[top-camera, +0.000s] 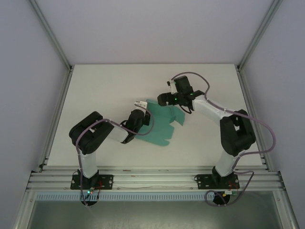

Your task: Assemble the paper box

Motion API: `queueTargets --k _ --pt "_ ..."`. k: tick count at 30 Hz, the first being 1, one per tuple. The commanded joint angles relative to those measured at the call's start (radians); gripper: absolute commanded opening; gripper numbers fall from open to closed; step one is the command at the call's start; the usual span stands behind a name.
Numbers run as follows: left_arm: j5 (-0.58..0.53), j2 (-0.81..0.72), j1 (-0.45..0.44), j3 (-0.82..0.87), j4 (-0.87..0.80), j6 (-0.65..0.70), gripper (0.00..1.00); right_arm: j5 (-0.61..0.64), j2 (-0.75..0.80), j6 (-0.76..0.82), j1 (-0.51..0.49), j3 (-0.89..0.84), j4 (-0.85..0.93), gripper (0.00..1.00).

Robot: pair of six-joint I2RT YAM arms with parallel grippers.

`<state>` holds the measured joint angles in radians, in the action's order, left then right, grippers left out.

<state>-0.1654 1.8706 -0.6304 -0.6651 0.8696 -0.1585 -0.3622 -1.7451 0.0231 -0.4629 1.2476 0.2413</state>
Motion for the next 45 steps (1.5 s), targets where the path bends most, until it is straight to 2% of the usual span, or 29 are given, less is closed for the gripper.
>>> queueTargets --k 1,6,9,13,19,24,28,29,31,32,35,40,45 --pt "0.008 0.017 -0.002 0.015 0.060 -0.005 0.00 -0.016 -0.015 0.039 -0.006 0.000 0.031 0.91" --pt "-0.003 0.020 -0.003 -0.001 0.013 -0.010 0.02 0.011 -0.048 0.109 -0.039 -0.024 0.068 0.91" --pt "0.007 0.015 -0.003 0.005 0.004 -0.017 0.12 0.078 -0.050 0.170 -0.068 -0.066 0.062 0.92" --pt "0.013 0.009 -0.003 0.004 0.002 -0.026 0.20 0.120 -0.067 0.193 -0.083 -0.087 0.061 0.92" --pt "-0.001 -0.011 -0.002 -0.021 -0.023 -0.009 0.25 0.113 -0.093 0.211 -0.086 -0.068 0.092 0.92" --pt "-0.046 -0.001 -0.002 -0.072 -0.083 0.028 0.25 0.099 -0.077 0.218 -0.087 -0.070 0.099 0.92" --pt "0.000 0.021 0.013 -0.094 -0.095 0.027 0.27 0.081 -0.076 0.230 -0.087 -0.079 0.099 0.92" --pt "0.024 0.026 0.020 -0.100 -0.102 0.025 0.22 0.080 -0.080 0.228 -0.087 -0.071 0.108 0.92" --pt "0.039 0.032 0.026 -0.111 -0.110 0.028 0.03 0.070 -0.092 0.234 -0.086 -0.058 0.126 0.92" --pt "0.029 0.032 0.027 -0.121 -0.128 0.035 0.00 0.067 -0.096 0.232 -0.086 -0.053 0.128 0.92" --pt "-0.053 0.059 0.026 -0.155 -0.193 0.031 0.00 0.060 -0.092 0.218 -0.086 -0.050 0.118 0.92" --pt "-0.312 0.084 0.023 -0.205 -0.380 -0.033 0.00 0.067 -0.074 0.150 -0.078 -0.039 0.120 0.92" --pt "-0.361 0.109 0.021 -0.164 -0.413 -0.124 0.00 0.071 -0.087 0.111 -0.075 -0.039 0.144 0.92"
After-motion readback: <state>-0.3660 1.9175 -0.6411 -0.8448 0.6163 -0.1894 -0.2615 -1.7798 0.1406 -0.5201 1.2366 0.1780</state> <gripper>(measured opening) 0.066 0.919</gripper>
